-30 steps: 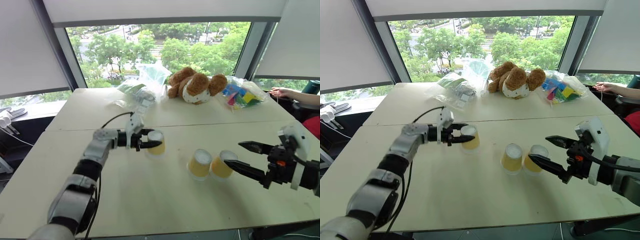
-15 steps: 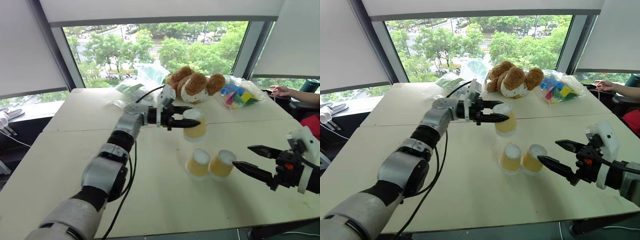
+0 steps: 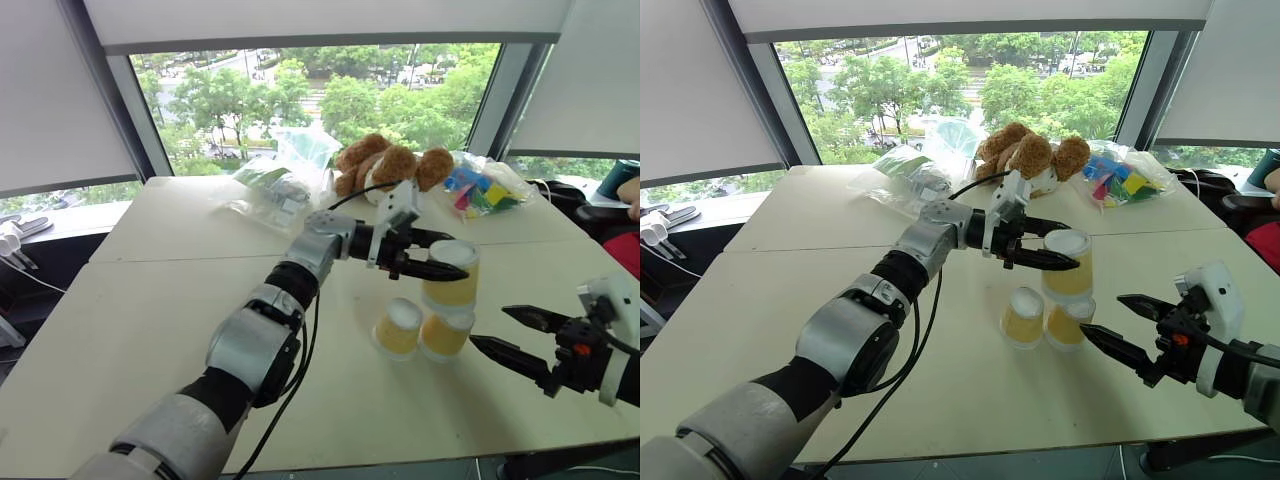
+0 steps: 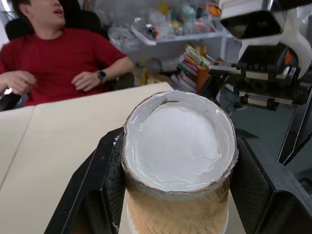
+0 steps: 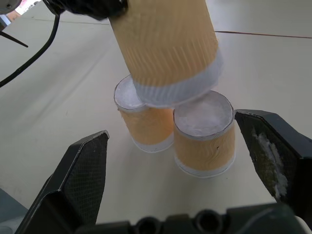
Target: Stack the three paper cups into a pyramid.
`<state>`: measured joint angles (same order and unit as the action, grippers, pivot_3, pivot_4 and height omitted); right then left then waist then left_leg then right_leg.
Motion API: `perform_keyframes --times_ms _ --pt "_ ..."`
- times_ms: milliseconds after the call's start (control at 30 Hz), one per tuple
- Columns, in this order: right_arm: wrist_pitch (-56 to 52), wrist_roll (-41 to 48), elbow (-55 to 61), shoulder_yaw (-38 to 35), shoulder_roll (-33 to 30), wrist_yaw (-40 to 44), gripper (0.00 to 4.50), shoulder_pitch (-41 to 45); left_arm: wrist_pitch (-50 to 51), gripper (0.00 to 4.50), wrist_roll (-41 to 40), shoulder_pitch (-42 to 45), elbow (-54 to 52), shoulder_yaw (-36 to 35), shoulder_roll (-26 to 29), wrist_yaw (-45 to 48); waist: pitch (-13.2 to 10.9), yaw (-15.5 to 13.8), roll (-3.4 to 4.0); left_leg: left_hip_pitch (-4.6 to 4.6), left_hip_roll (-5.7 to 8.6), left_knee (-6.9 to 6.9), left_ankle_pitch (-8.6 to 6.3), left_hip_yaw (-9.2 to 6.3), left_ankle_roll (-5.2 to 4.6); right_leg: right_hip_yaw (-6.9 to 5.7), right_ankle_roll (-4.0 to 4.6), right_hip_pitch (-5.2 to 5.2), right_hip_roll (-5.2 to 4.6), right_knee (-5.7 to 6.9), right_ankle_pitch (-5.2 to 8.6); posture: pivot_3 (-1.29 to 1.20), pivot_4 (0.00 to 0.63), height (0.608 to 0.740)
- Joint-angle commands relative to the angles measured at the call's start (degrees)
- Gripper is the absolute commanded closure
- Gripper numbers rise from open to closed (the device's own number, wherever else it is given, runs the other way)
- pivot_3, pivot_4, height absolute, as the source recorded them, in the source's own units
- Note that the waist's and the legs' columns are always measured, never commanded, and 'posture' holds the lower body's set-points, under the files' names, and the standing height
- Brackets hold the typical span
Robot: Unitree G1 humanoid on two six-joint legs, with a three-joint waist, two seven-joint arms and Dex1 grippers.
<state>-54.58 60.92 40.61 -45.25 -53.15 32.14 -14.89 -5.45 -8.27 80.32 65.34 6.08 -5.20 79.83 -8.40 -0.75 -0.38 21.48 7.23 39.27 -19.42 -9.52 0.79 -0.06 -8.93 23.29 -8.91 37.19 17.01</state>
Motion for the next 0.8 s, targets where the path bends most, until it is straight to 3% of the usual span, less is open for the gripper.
perform_keyframes --times_ms 33,800 --pt "1.3 0.2 1.8 -2.7 0.4 -0.6 0.0 -0.2 -4.0 2.21 2.8 1.2 0.5 1.5 -0.5 0.4 0.0 0.0 0.01 0.0 0.01 0.0 0.0 0.0 0.0 0.0 0.0 0.0 -0.01 0.0 0.0 0.0 0.15 0.74" --pt "3.3 0.0 2.2 -0.3 1.2 -3.5 0.0 0.1 -8.5 2.21 5.9 0.9 2.1 1.5 -0.9 -1.9 0.0 0.0 0.01 -0.03 0.01 0.01 0.0 -0.02 0.0 0.0 0.0 -0.03 0.0 0.0 0.0 0.0 0.15 0.74"
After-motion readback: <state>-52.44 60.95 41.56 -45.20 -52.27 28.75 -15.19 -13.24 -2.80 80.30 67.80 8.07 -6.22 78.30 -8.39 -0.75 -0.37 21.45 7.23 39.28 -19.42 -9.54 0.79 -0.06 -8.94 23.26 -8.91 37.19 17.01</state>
